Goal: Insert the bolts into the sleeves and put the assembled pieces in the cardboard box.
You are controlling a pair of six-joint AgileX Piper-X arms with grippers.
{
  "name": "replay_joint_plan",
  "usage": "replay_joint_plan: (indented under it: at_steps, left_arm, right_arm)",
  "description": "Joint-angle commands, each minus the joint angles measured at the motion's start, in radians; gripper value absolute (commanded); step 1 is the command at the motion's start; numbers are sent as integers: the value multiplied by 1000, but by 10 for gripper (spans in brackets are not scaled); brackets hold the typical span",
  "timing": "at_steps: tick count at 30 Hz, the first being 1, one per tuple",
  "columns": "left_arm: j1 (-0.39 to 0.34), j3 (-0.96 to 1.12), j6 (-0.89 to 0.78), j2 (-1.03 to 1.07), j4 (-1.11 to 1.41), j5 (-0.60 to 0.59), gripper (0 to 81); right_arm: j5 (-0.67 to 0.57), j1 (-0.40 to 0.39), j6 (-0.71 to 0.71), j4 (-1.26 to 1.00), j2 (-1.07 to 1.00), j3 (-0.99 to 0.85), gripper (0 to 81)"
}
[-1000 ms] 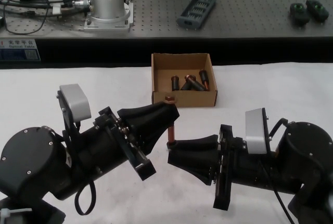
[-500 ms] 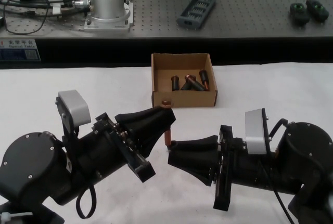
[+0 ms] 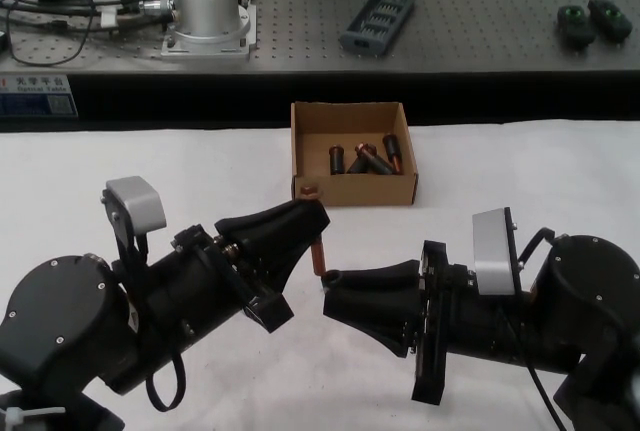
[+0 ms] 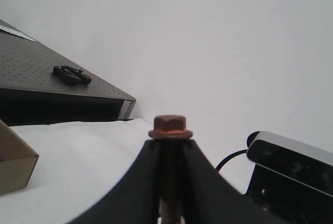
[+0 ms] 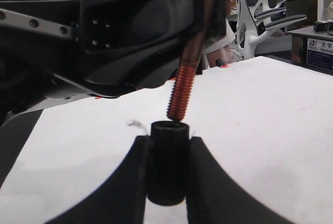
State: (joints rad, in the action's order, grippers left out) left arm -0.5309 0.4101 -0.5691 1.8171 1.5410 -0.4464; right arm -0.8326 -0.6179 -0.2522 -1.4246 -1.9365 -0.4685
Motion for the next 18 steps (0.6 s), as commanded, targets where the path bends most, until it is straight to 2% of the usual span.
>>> replay_joint_plan:
  at_steps: [1, 18]
  left_arm:
    - [-4, 6, -13, 7, 12, -10, 6]
    - [0, -2, -22, -91, 12, -11, 6]
  right_arm:
    - [-9, 1, -2, -41, -3, -7, 71]
    - [-9, 1, -24, -17, -3, -7, 71]
